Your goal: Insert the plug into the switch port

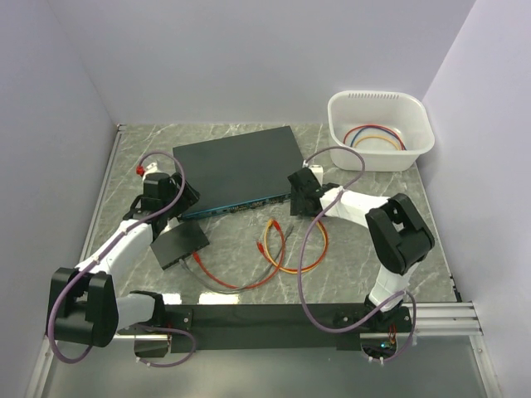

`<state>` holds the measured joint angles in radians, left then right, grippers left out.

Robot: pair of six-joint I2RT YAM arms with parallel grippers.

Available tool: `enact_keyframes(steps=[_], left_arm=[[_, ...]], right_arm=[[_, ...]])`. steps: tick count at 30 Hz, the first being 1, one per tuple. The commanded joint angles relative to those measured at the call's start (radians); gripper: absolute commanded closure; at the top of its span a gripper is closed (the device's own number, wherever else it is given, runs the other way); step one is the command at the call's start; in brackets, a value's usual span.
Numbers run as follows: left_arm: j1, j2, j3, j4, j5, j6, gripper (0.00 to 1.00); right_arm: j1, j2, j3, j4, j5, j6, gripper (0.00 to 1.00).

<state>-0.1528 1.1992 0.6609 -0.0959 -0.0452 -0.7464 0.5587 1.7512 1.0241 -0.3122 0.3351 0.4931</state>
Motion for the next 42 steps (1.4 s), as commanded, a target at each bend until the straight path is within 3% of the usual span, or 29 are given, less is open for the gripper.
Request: enact_keyframes(steps=[1,5,8,11,12,13,19,26,33,37,42], left_arm=[[-0.005,-0.03,-0.006,0.016,0.013,0.001,0.26],[-0.005,-0.035,-0.015,0.022,0.018,0.001,0.26],[-0.005,-0.036,-0.017,0.021,0.018,0.002,0.26],[-0.005,-0.041,-0.017,0.021,0.021,0.001,0.26],[-0.005,-0.043,-0.017,0.019,0.021,0.001,0.26],[-0.005,-0.044,-0.015,0.013,0.021,-0.001,0.26],[-0.008,-0.078,-0.004,-0.007,0.033,-0.013,0.26],[-0.092,-0.188,0.022,-0.004,0.08,-0.027,0.27],[-0.244,-0.299,0.005,0.202,0.238,-0.073,0.31],[-0.349,-0.294,-0.006,0.353,0.269,-0.085,0.3],[-0.51,-0.218,0.028,0.403,0.159,-0.08,0.3]], right_arm=[[-0.006,0.033,0.07,0.002,0.044,-0.016,0.28],[-0.006,0.076,0.097,0.013,0.027,-0.025,0.27],[-0.005,0.09,0.083,0.032,-0.036,-0.014,0.33],[-0.005,0.085,0.054,0.059,-0.062,-0.011,0.54],[-0.005,0.08,0.047,0.064,-0.067,-0.011,0.68],[-0.005,0.079,0.044,0.065,-0.071,-0.011,0.75],[0.015,-0.022,0.013,0.077,-0.07,-0.04,0.95],[0.098,-0.321,-0.083,0.151,-0.048,-0.109,1.0],[0.144,-0.626,-0.239,0.294,-0.211,-0.176,1.0],[0.159,-0.7,-0.283,0.35,-0.294,-0.195,1.0],[0.19,-0.72,-0.285,0.372,-0.312,-0.212,1.0]])
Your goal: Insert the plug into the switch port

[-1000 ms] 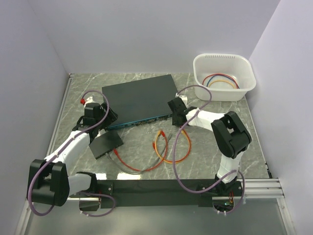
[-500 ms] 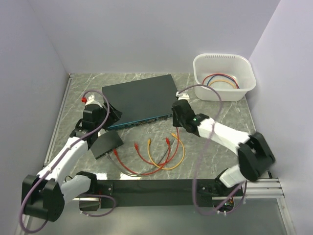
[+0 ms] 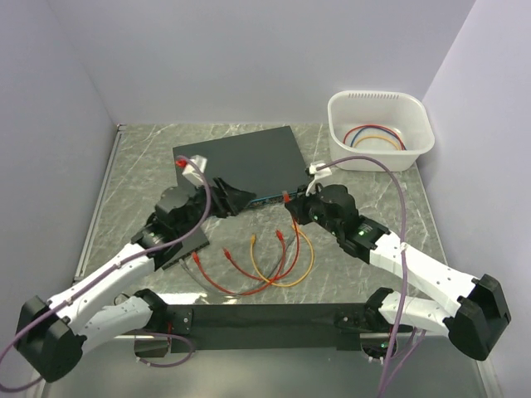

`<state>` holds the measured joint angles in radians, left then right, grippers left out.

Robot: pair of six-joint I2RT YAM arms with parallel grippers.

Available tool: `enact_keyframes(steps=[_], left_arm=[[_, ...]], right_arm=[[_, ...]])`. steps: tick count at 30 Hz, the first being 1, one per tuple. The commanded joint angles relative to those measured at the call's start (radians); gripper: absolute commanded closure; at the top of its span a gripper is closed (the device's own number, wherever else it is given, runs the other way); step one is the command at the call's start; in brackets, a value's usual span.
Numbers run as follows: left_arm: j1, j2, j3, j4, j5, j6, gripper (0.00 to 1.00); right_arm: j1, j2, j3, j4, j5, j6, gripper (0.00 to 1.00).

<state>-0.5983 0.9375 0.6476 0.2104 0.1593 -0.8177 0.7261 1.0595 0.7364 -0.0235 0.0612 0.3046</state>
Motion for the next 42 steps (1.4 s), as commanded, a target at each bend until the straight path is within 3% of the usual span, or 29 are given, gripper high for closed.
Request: enact_keyframes(steps=[1,11,24,28,30,35,42], left_arm=[[-0.083,0.064,0.065,0.095,-0.065,-0.009,0.3],[-0.27,0.283,0.242,0.0,-0.319,0.011,0.32],[-0.29,0.35,0.287,-0.039,-0.382,0.005,0.39],[-0.288,0.356,0.297,-0.078,-0.454,0.028,0.39],[-0.262,0.362,0.302,-0.085,-0.469,0.043,0.34],[-0.04,0.458,0.345,-0.04,-0.241,0.069,0.31],[0.127,0.69,0.555,-0.022,-0.142,0.195,0.29]], right_arm=[[0.029,-0.027,0.003,0.086,-0.037,-0.027,1.0],[0.082,-0.006,0.006,0.092,0.015,-0.042,1.0],[0.095,-0.03,-0.012,0.123,0.049,-0.029,1.0],[0.091,0.0,0.015,0.056,0.193,0.007,1.0],[0.087,0.046,0.038,0.008,0.233,0.028,1.0],[0.079,0.152,0.047,-0.038,0.278,0.111,1.0],[-0.01,0.336,0.106,-0.075,0.22,0.18,1.0]])
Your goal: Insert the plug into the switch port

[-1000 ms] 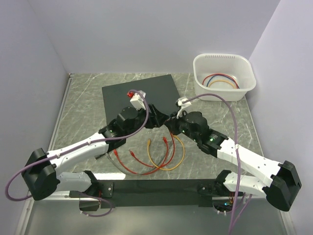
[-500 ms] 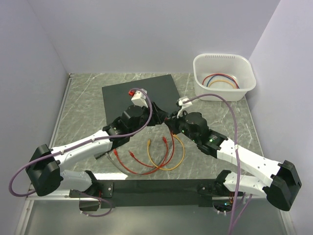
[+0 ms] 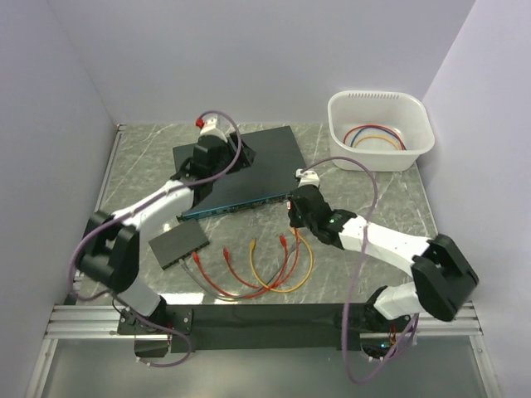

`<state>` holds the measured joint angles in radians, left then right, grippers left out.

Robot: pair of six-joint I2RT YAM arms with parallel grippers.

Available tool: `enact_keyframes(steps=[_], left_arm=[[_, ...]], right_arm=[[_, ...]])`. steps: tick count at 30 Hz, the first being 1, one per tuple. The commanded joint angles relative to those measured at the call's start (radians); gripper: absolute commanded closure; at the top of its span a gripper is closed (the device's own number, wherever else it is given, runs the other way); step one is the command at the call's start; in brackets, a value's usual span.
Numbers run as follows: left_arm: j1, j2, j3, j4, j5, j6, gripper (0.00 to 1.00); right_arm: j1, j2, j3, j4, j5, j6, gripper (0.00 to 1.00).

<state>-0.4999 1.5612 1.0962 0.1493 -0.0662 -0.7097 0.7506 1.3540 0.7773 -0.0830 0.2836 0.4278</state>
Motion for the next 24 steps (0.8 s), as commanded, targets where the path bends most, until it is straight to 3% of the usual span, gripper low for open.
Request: enact_keyframes(steps=[1,7,17,21,24], left_arm=[[0.062,0.098,0.137,0.032,0.098,0.104,0.29],[0.187,0.38,0.408,-0.013,0.204,0.15,0.29],[0.353,0.824,1.0,-0.384,0.37,0.184,0.27],[0.383,0.93,1.134,-0.457,0.431,0.205,0.26],[0.383,0.95,1.148,-0.484,0.469,0.268,0.25]], right_arm=[[-0.042,0.056,0.082,-0.018,-0.009,0.057,1.0],[-0.074,0.167,0.137,-0.057,-0.023,0.052,1.0],[-0.146,0.252,0.192,-0.08,-0.086,0.009,1.0],[-0.157,0.31,0.232,-0.086,-0.093,-0.006,1.0],[-0.181,0.365,0.28,-0.084,-0.124,-0.006,1.0]])
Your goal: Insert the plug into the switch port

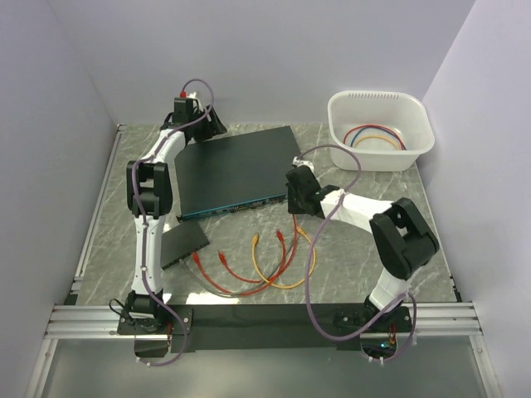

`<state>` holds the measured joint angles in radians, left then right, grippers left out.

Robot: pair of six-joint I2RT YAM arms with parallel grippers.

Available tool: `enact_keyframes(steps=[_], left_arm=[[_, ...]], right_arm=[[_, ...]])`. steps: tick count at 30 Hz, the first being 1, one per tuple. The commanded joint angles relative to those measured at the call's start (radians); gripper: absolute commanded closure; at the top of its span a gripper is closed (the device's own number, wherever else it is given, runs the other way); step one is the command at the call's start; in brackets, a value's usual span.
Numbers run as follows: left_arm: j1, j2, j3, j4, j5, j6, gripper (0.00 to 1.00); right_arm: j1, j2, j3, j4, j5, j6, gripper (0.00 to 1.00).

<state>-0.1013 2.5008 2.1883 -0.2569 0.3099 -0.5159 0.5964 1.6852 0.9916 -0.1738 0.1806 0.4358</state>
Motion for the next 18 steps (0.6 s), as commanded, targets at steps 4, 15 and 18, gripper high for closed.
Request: enact_keyframes(steps=[4,15,18], left_arm=[[-0.015,-0.002,0.025,-0.073,0.158,0.117,0.24],[-0.015,0.001,-0.028,-0.078,0.196,0.172,0.25],[-0.015,-0.006,-0.045,-0.062,0.21,0.175,0.24]], right_arm=[[-0.047,0.102,0.131,-0.001,-0.044,-0.009,1.0],[-0.079,0.128,0.179,-0.021,-0.023,-0.019,1.0],[-0.086,0.126,0.174,-0.01,-0.038,-0.019,1.0]])
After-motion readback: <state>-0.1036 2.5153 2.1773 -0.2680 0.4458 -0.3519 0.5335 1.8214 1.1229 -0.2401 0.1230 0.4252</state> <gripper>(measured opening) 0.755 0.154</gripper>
